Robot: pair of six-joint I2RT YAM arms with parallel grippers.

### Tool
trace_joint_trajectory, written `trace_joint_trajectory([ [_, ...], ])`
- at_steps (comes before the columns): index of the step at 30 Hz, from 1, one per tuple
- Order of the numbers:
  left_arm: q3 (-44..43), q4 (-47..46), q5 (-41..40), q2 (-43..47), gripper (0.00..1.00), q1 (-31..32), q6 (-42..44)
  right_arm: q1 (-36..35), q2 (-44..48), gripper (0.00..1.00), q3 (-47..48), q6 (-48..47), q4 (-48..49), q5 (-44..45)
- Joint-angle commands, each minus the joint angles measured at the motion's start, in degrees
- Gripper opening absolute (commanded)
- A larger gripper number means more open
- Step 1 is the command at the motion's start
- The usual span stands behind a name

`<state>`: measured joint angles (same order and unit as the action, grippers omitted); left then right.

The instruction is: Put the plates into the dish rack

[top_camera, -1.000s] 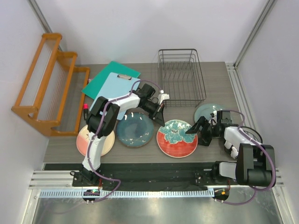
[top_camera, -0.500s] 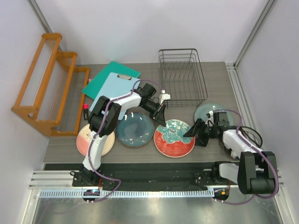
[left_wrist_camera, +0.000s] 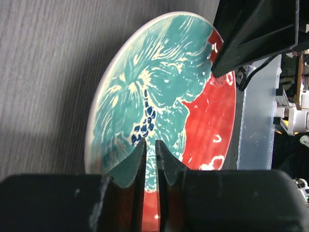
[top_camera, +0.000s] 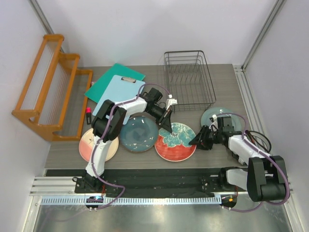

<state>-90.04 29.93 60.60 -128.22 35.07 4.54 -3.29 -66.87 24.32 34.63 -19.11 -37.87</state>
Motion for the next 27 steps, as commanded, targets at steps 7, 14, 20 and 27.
trace_joint_trajectory([
  [7,4.79,6.01,-5.58,3.15,0.27,1.05,-8.57,-0.58,0.07,0.01,3.45,-1.67,0.14,0.07],
  [14,-1.01,11.54,-8.83,6.67,0.57,0.44,-7.61,2.23,2.45,0.01,11.27,-8.96,-12.95,3.24],
  [20,-5.67,14.89,-13.13,12.02,0.69,-1.49,-8.58,2.41,3.94,0.01,16.55,-15.29,-20.07,1.22],
  [27,0.72,14.72,-17.18,21.51,0.74,-8.68,-9.28,3.11,9.47,0.01,21.12,-18.99,-23.95,-7.47],
])
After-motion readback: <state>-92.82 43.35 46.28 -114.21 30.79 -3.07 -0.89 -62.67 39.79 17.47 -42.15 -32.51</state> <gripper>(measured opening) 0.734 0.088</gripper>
